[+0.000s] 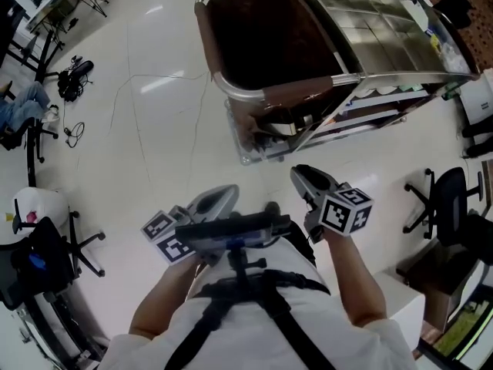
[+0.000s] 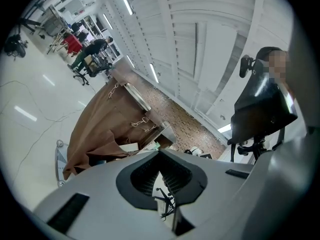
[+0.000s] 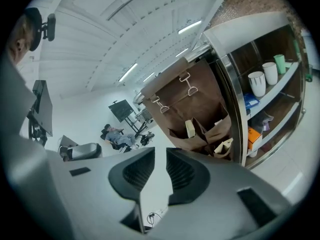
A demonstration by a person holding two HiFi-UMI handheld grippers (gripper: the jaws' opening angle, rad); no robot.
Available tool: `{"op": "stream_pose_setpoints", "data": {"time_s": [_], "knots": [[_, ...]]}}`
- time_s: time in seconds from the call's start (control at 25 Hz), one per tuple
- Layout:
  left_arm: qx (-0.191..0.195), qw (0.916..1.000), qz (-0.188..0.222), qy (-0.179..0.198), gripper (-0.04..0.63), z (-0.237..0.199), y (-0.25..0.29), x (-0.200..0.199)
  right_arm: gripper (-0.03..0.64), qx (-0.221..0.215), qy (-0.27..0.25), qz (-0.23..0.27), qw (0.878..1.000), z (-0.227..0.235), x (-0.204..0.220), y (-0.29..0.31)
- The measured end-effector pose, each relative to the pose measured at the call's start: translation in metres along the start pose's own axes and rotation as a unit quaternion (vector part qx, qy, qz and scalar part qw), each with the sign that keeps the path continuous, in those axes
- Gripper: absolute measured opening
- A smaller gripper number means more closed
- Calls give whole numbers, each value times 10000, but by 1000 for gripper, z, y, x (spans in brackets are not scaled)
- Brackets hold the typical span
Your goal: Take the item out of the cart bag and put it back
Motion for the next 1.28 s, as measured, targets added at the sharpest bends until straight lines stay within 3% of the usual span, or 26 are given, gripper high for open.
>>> {"op": "stream_pose_setpoints", "data": {"time_s": [0.36,0.8,1.04,1.28], "knots": [[-253,9996,120,23,0,16,45,14,77,-237,-153,-153,9995,39,-25,-4],[-594,9973,406,121,0,21,55,18,77,-430,-239,-305,9983,60,-25,0],[-603,9976,353,31,0,11,56,19,77,-405,-203,-389,9982,60,-16,6],[-472,9986,218,130,0,6,48,-7,77,-225,-142,-253,9993,53,-21,18]]}}
Point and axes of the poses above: the fingertips, and each gripper's own axes: y forward along the fingers, z to its right, x out of its underside, the point moved 4 cm from there along -y, backward along the fingers, and after that the axes turned 8 degrees about -y, right-handed, at the moved point
